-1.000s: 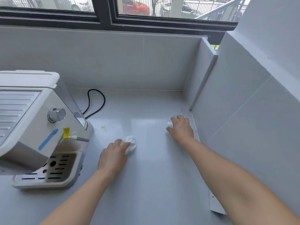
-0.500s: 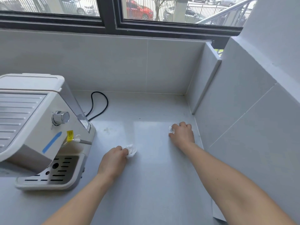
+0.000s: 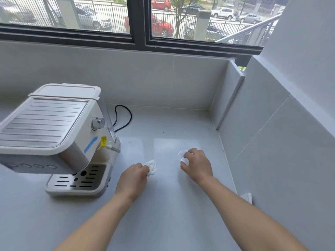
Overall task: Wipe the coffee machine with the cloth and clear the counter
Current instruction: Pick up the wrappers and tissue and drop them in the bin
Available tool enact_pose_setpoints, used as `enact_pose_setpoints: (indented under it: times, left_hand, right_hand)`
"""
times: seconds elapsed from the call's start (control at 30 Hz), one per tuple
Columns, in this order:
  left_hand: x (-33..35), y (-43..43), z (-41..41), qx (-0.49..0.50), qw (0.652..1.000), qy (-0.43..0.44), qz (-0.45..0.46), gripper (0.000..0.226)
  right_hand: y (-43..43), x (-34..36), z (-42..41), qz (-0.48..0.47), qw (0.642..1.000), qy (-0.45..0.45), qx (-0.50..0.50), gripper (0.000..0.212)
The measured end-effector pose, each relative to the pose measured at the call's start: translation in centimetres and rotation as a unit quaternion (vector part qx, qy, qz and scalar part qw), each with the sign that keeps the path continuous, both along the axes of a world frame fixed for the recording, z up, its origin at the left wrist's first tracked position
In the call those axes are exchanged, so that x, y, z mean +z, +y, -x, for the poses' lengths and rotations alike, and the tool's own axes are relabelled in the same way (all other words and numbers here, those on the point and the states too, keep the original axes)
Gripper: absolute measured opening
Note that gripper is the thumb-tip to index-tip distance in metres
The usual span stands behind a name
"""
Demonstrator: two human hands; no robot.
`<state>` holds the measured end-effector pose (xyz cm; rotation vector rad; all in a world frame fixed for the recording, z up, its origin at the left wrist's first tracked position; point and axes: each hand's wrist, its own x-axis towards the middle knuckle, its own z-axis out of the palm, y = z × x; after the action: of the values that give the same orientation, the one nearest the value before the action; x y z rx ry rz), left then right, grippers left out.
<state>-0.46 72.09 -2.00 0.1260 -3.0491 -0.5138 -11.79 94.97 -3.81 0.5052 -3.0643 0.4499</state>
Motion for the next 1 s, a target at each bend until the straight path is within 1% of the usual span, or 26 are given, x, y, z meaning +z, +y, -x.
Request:
enact_pose_setpoints:
  times: [0.17,0.5,0.67,0.83,1.0]
  left_hand:
    - [1.1,-1.3,-3.6,-0.008,1.0,0.012,0.01,0.017]
    - [3.1,-5.4,-11.9,-0.036,0.998,0.04,0.029,0.019]
    - [3.7,-7.5,-16.5,-0.06,0.996,0.064,0.013,0.015]
    - [4.1,-8.3,-19.2,-0.059,0.996,0.07,0.007,0.013]
    - [4.4,-7.3,-21.0,-0.059,0.995,0.078,0.003,0.012]
  right_hand:
    - [-1.9,1.4,-4.3,0.036,0.999,0.013,0.001,0.032]
    - [-5.8,4.0,-14.9,0.033,0.999,0.026,-0.023,0.033]
    - [-7.5,4.5,-20.0,0.041,0.998,0.033,-0.037,0.033]
    - [-8.2,4.6,-23.6,0.044,0.998,0.017,-0.04,0.035]
    - [-7.5,5.2,-25.4,0.046,0.998,0.015,-0.035,0.034]
